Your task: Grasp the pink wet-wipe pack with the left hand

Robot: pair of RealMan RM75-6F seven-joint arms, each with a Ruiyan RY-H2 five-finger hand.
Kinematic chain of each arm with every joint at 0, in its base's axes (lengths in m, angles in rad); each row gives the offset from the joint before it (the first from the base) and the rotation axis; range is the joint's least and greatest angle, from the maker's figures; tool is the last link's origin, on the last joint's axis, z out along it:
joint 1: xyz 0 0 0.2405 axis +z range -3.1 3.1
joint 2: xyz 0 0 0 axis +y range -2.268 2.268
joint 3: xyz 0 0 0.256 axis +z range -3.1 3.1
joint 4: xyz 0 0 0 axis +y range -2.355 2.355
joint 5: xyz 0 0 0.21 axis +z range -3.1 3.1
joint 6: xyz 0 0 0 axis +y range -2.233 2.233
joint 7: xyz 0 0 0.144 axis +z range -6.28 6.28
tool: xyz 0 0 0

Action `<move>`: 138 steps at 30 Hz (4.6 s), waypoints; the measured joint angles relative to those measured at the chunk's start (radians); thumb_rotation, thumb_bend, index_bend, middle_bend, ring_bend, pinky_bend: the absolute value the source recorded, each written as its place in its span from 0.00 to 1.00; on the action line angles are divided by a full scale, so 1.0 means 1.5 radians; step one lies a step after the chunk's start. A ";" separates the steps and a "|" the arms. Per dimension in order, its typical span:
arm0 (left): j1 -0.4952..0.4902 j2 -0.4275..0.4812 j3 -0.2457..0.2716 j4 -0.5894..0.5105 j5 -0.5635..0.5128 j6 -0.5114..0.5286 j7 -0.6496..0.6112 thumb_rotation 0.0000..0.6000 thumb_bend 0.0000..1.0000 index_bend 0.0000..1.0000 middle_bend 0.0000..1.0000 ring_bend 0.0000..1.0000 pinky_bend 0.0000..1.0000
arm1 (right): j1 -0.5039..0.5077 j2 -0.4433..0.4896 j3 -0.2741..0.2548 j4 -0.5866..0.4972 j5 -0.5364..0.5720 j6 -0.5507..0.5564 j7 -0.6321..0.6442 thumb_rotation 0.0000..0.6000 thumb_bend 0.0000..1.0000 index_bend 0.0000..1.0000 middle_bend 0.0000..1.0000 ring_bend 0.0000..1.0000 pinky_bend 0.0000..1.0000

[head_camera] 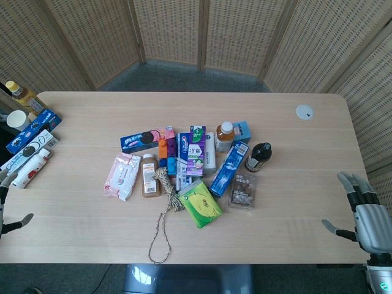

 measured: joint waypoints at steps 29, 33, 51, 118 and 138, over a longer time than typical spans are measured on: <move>-0.316 -0.085 0.079 0.544 0.472 -0.163 -0.097 1.00 0.00 0.00 0.00 0.00 0.04 | 0.001 -0.003 0.010 -0.002 0.018 -0.001 -0.010 1.00 0.00 0.00 0.00 0.00 0.00; -0.356 -0.140 0.094 0.586 0.488 -0.200 -0.082 1.00 0.00 0.00 0.00 0.00 0.06 | 0.001 -0.002 0.012 0.000 0.023 -0.002 -0.003 1.00 0.00 0.00 0.00 0.00 0.00; -0.479 -0.254 0.161 0.732 0.529 -0.252 -0.045 1.00 0.00 0.00 0.00 0.00 0.11 | -0.004 0.015 0.016 0.004 0.028 0.004 0.039 1.00 0.00 0.00 0.00 0.00 0.00; -0.466 -0.447 0.278 1.010 0.469 -0.088 -0.008 1.00 0.07 0.87 0.67 0.62 0.61 | -0.009 0.022 0.015 -0.001 0.015 0.012 0.055 1.00 0.00 0.00 0.00 0.00 0.00; -0.522 -0.220 0.207 0.672 0.444 0.033 0.087 1.00 0.07 0.87 0.65 0.62 0.61 | -0.012 0.025 0.010 -0.011 0.001 0.020 0.051 1.00 0.00 0.00 0.00 0.00 0.00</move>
